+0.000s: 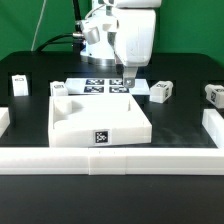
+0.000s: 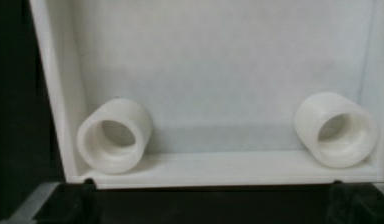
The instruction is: Assemble one leg
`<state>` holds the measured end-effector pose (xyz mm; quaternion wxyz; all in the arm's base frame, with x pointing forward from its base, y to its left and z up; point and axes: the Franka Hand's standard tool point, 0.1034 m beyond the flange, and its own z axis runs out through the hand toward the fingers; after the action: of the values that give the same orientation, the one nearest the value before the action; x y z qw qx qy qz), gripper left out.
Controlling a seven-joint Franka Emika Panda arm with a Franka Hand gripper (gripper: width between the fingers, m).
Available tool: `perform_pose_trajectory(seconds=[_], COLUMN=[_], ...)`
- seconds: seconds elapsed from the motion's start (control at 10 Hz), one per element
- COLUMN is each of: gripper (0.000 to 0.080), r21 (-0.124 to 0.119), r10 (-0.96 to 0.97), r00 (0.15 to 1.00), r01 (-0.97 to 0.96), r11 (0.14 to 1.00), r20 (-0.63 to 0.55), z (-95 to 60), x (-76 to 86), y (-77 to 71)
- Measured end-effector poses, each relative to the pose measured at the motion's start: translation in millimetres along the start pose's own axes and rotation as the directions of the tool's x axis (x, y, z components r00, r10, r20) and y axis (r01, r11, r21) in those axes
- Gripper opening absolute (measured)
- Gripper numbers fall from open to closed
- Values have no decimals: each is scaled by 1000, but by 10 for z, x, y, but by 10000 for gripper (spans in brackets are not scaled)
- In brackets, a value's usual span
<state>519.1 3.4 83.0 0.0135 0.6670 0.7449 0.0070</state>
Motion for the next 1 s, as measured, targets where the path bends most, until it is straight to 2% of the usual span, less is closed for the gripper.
perform_pose_trajectory(seconds=[0.1,0.3,0.4,0.5,0.8,1.0], gripper=[649,649,649,649,649,649], r21=[3,15,31,36,75,81], r10=[-13,-69,-57,-55,-31,-24], r00=[1000,998,998,998,999,999], r01=[13,69,58,55,33,27], r11=[1000,997,998,998,997,996], r20=[0,-8,-12,-16,-36,-44], z=[19,166,224,290,556,680], x=[-20,-181,-251,-307,-397,-356], y=[-30,-301,-416,-487,-643,-681])
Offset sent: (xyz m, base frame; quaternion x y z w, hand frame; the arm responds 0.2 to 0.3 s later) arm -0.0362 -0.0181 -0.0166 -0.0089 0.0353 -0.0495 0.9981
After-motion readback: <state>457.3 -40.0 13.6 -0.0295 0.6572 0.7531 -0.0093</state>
